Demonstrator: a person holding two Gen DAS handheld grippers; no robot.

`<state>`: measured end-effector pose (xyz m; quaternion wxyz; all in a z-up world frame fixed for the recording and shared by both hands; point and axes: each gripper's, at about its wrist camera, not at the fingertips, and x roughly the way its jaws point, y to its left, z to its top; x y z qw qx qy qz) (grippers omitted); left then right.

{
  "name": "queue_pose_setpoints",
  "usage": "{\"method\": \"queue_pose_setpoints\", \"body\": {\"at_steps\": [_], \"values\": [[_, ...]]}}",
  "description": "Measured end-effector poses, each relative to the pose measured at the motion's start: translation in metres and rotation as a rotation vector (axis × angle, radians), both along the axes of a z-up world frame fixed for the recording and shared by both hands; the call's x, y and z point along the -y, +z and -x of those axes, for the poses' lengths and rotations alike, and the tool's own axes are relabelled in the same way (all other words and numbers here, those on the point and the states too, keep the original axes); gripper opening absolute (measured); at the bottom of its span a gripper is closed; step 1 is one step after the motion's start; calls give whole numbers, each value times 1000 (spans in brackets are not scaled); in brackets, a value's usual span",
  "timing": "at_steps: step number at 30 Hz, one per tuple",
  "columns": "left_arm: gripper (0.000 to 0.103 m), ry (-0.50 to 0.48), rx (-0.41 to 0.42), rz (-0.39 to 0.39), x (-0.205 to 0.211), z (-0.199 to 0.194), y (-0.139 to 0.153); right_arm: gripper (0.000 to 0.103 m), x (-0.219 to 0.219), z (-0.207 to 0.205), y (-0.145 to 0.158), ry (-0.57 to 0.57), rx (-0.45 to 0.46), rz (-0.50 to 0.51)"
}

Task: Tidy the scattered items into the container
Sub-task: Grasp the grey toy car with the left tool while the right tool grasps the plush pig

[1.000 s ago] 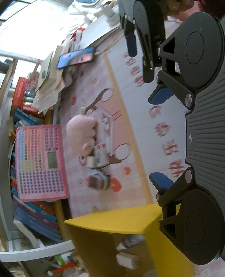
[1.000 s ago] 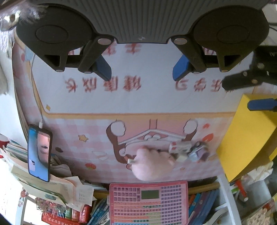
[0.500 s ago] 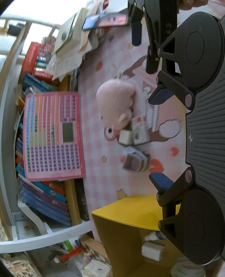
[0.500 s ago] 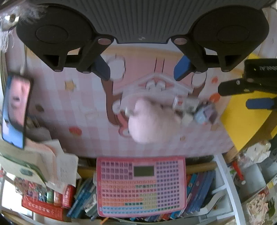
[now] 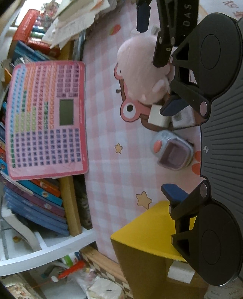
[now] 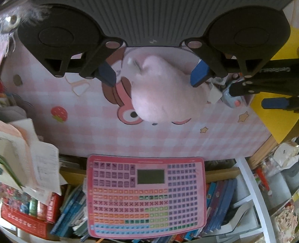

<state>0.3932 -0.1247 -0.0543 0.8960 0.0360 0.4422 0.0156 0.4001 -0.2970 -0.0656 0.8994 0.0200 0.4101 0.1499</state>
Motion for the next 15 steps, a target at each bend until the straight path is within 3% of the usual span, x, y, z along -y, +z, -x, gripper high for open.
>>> {"method": "queue_pose_setpoints", "body": {"at_steps": [8,15], "values": [[64,23,-63,8,-1,-16,-17,91,-12,-14,-14,46,-21,-10],[52,26,-66,61,-4,-20,-20,89,-12,-21,-21,55,-35,-37]]}}
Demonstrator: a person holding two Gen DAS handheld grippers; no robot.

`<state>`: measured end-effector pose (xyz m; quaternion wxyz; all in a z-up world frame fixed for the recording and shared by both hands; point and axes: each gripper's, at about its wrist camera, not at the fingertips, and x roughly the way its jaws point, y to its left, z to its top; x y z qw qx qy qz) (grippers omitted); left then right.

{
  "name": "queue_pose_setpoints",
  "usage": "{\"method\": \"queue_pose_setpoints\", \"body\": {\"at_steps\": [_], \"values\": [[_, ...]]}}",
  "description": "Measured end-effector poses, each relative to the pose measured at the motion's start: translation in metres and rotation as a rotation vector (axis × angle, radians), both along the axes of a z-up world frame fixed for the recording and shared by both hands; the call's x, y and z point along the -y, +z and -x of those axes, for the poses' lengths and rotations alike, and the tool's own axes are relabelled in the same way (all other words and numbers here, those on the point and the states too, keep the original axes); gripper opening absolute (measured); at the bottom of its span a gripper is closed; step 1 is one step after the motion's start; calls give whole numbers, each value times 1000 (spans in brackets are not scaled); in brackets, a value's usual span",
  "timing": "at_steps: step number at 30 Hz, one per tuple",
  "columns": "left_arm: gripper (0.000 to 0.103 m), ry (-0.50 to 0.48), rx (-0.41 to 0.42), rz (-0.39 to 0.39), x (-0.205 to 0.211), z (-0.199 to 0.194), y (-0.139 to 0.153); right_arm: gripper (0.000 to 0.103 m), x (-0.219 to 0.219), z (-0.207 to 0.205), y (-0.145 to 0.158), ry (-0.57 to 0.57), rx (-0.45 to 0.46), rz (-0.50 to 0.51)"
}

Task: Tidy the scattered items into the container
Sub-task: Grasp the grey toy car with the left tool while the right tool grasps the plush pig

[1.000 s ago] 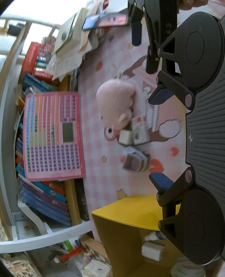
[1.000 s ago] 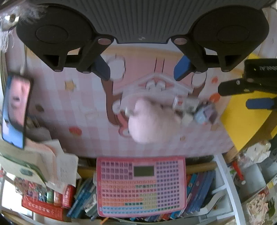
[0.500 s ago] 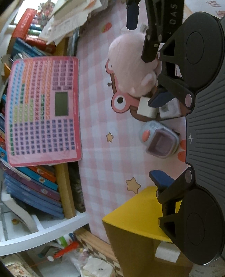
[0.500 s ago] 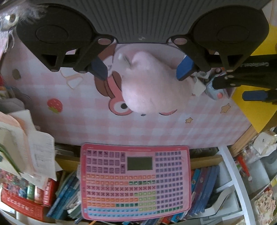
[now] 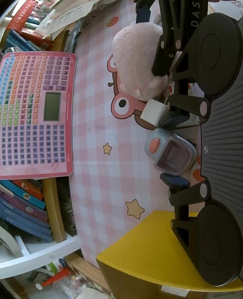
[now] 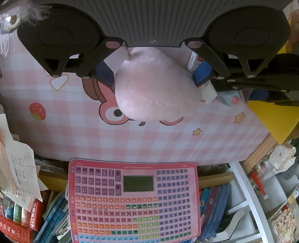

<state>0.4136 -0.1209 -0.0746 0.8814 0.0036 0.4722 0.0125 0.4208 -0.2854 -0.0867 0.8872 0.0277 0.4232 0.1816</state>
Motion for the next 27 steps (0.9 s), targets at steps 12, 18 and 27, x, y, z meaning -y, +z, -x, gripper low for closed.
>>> {"method": "queue_pose_setpoints", "body": {"at_steps": [12,18,27], "values": [[40,-5,9,29,-2,14,10,62,8,12,6,16,37,-21],[40,-37,57,59,4,26,31,61,15,30,18,5,51,-39],[40,-51,109,117,3,50,57,61,27,61,37,-22,61,-63]]}}
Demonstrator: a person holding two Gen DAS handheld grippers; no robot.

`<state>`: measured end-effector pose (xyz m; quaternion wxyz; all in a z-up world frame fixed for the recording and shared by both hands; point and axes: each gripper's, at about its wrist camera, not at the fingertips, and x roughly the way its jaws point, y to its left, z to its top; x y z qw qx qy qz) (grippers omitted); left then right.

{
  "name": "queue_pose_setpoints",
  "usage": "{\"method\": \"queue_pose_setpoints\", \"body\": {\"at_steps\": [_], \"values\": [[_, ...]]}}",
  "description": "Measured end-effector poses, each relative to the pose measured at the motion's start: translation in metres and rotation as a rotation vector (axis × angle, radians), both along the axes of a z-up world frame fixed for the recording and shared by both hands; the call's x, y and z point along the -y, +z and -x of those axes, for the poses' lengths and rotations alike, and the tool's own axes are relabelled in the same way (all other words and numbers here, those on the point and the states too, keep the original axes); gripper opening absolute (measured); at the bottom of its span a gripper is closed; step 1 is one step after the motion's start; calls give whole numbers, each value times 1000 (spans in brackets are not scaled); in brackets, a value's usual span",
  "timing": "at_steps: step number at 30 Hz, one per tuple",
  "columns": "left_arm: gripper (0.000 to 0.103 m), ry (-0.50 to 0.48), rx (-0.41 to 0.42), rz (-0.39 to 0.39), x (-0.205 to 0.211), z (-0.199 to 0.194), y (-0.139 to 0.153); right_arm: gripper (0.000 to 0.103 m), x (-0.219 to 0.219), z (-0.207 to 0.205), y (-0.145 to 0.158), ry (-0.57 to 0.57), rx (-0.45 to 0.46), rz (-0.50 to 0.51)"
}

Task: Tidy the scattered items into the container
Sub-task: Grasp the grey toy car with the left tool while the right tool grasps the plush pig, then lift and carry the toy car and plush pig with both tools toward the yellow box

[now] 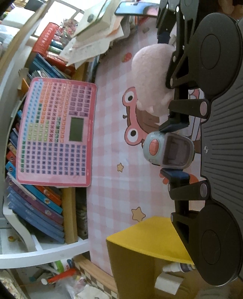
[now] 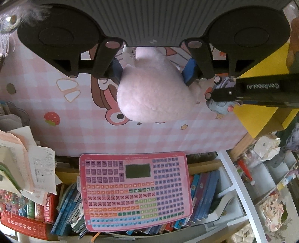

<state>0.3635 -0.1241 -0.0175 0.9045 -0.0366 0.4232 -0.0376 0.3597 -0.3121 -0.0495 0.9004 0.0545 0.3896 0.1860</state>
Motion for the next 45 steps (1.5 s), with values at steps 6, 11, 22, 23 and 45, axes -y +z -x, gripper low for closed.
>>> {"method": "queue_pose_setpoints", "body": {"at_steps": [6,11,22,23,45], "values": [[40,-6,6,77,-2,24,9,61,4,16,7,-7,8,-3],[40,-13,9,97,2,44,14,61,6,30,10,-12,2,-1],[40,-47,5,157,2,81,20,61,3,75,16,-1,-25,24],[40,-54,8,167,1,86,21,61,2,80,16,-1,-31,27],[40,-168,-56,341,-74,195,9,61,-53,201,34,-67,-92,124]]}}
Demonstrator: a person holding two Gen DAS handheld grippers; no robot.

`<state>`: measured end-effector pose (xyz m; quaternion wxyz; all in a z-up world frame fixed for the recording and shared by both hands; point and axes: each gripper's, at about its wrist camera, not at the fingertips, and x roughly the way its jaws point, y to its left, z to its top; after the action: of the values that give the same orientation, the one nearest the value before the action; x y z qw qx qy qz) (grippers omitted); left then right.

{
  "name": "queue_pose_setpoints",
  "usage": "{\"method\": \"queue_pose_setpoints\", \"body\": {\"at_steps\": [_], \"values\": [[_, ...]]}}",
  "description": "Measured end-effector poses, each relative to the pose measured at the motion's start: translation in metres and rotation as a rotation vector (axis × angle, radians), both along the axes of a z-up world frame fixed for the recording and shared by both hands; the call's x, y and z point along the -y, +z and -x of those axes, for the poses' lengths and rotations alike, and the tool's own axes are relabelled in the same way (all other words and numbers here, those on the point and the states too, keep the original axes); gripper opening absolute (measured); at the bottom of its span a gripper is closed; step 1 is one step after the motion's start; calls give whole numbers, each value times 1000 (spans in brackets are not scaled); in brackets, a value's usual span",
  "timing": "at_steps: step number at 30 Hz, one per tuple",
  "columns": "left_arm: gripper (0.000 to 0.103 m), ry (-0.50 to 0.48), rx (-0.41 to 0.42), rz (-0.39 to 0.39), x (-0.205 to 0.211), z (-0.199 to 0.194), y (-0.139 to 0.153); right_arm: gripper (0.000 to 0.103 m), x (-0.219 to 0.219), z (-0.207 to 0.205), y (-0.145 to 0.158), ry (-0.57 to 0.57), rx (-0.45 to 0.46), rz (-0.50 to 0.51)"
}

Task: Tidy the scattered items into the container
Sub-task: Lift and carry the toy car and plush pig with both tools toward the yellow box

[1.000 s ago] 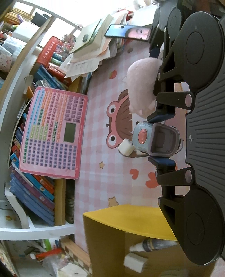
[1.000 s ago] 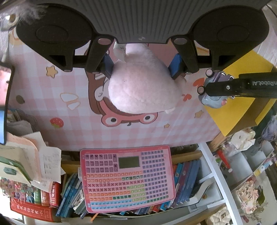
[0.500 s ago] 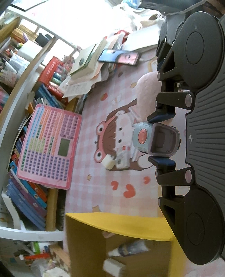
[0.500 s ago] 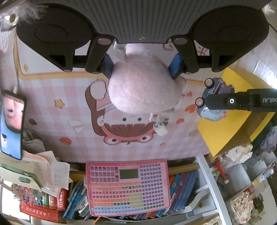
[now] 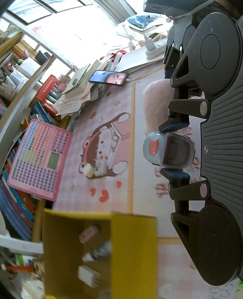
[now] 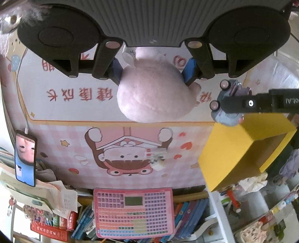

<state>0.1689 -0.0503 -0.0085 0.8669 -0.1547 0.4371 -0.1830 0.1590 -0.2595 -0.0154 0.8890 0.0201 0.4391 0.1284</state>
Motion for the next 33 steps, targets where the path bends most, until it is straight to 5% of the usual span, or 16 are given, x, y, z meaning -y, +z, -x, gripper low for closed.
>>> {"method": "queue_pose_setpoints", "body": {"at_steps": [14,33], "values": [[40,64,17,39,-69,52,1,61,-64,47,11,52,35,8],[40,229,-18,99,-159,104,-14,62,-161,80,6,299,3,36]]}}
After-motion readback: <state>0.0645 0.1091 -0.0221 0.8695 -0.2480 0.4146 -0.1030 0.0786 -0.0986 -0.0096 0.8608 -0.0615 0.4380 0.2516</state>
